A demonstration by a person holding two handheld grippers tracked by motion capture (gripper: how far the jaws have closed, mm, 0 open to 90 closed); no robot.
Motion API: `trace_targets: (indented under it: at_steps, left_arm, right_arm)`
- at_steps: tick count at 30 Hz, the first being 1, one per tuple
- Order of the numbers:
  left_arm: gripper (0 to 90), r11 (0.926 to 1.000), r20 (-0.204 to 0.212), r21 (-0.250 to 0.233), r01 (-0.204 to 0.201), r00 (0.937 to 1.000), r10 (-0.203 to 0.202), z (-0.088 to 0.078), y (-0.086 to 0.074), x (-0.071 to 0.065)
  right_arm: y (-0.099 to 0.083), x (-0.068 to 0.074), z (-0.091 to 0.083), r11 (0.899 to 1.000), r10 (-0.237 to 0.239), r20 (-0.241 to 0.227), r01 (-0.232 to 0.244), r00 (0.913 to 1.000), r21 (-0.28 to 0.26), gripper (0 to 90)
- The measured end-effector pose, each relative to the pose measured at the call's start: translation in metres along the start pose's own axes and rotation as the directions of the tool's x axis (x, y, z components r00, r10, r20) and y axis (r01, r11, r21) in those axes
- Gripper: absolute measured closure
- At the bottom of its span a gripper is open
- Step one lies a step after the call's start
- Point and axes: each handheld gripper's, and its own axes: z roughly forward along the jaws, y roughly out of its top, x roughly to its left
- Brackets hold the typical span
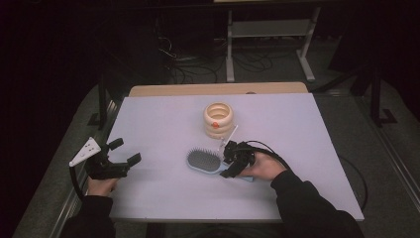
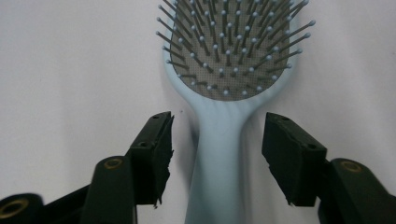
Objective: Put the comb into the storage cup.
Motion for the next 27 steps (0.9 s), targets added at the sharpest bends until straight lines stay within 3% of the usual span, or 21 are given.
trace_targets:
  at_steps: [13,27]
  left_arm:
    - [0.0,1.0,-0.004,0.0,0.001,1.0,-0.001,-0.0001,0.0,0.0003]
    - [0.0,1.0,-0.001,-0.003,0.002,1.0,-0.002,-0.0005,0.0002,0.0004]
  right_arm:
    - [0.001,0.001,0.0021,0.999,0.023,0.04,-0.024,0.9989,0.029,67.4]
    - [-0.0008,-0.0013,0.0002,0.999,0.033,0.021,-0.034,0.9992,0.029,68.4]
